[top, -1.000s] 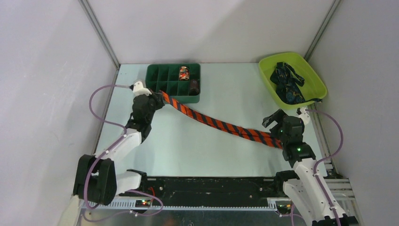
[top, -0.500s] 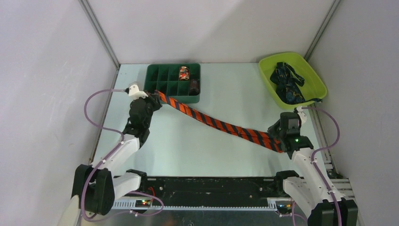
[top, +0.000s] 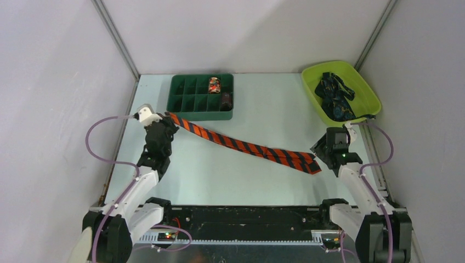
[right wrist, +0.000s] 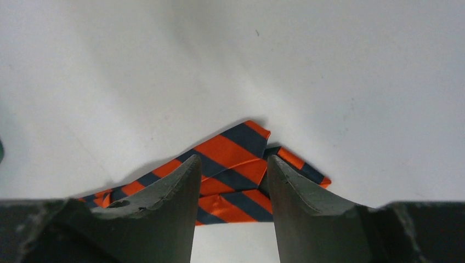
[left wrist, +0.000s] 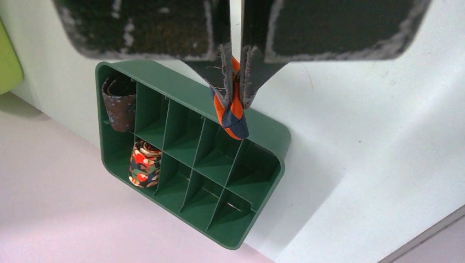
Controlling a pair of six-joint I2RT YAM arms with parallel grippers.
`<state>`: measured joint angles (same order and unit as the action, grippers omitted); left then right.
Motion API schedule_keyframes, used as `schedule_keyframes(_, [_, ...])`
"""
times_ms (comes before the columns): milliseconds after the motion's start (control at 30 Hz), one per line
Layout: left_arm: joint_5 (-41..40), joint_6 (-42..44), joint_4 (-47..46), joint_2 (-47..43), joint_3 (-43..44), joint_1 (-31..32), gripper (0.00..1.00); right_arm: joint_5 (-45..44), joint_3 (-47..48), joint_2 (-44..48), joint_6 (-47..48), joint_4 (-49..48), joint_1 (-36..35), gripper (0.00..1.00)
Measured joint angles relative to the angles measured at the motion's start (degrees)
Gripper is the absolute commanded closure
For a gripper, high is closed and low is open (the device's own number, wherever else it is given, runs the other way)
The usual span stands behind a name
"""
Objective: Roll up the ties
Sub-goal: Flatten out the tie at the center of the board.
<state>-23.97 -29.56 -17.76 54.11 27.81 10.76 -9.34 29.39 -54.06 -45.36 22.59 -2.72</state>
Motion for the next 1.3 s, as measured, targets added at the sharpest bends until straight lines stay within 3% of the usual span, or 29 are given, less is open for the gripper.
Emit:
schedule_keyframes(367, [-0.46, 0.0, 1.49, -0.2, -0.39, -0.02, 1.0, 3.67, 2.99, -16.44, 2.71, -4.35, 2.01, 0.55])
schedule_keyframes(567, [-0.37, 0.0, 1.62, -0.22, -0.39, -0.02, 1.0, 4.11, 4.52, -20.76, 3.39, -4.76, 2.01, 0.57])
schedule_keyframes(967, [-0.31, -0.02, 1.62, -0.22, -0.39, -0.04, 1.0, 2.64, 4.63, -21.51, 3.34, -3.15, 2.01, 0.55])
schedule_keyframes(1300, [0.11, -0.31, 1.62, -0.2, -0.39, -0.04, 1.0, 0.52, 4.66, -16.13, 3.37, -0.66, 2.01, 0.55])
